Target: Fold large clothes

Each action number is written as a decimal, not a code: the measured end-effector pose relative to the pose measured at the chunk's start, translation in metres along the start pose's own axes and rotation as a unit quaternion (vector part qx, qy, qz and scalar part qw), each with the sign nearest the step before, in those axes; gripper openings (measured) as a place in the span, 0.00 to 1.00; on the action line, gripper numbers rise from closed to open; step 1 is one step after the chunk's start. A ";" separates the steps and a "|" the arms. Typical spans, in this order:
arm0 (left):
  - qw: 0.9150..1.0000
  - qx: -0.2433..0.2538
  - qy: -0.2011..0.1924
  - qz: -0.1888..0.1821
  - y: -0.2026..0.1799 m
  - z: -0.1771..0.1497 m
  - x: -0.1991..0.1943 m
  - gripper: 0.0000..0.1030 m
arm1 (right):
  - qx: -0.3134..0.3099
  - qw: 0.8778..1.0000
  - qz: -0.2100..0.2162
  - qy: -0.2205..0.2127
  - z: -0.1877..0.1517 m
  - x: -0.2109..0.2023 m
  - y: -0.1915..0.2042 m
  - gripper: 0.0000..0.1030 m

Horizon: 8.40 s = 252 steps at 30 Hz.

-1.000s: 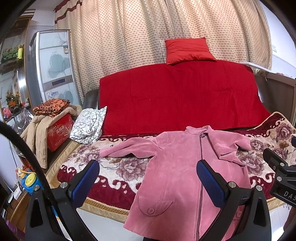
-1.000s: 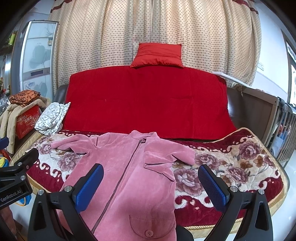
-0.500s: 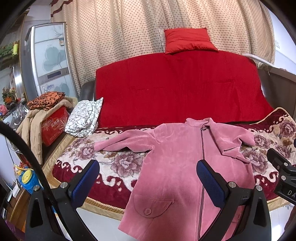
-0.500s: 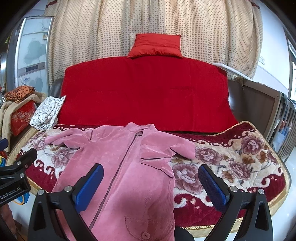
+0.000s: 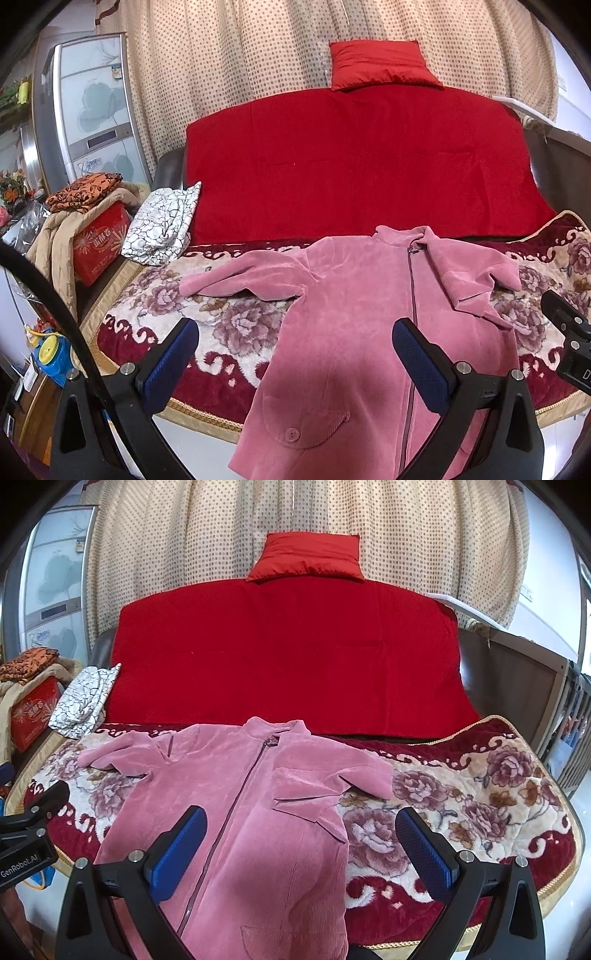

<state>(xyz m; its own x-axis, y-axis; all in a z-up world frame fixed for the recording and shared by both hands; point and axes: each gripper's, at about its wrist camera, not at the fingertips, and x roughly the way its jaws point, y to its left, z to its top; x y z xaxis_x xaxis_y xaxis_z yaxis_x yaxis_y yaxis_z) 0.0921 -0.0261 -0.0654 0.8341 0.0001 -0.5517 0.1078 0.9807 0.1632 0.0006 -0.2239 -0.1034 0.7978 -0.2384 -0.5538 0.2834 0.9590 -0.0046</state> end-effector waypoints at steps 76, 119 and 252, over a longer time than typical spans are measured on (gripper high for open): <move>0.971 0.046 0.236 0.014 -0.002 -0.031 0.260 1.00 | 0.397 0.886 0.189 0.149 -0.025 0.248 -0.192 0.92; 0.990 -0.038 0.115 -0.069 0.047 0.002 0.198 1.00 | 0.314 0.865 0.387 0.057 0.022 0.242 -0.023 0.85; 0.949 0.058 0.161 -0.265 -0.086 0.108 0.216 0.59 | 0.477 0.848 0.223 0.060 -0.009 0.235 -0.181 0.69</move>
<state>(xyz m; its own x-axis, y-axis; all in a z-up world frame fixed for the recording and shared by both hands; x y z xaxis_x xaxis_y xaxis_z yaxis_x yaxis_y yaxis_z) 0.3210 -0.1318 -0.1100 0.4390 -0.4082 -0.8004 0.5404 0.8316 -0.1277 0.1324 -0.4522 -0.2399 0.8951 0.1878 -0.4044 0.3147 0.3765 0.8714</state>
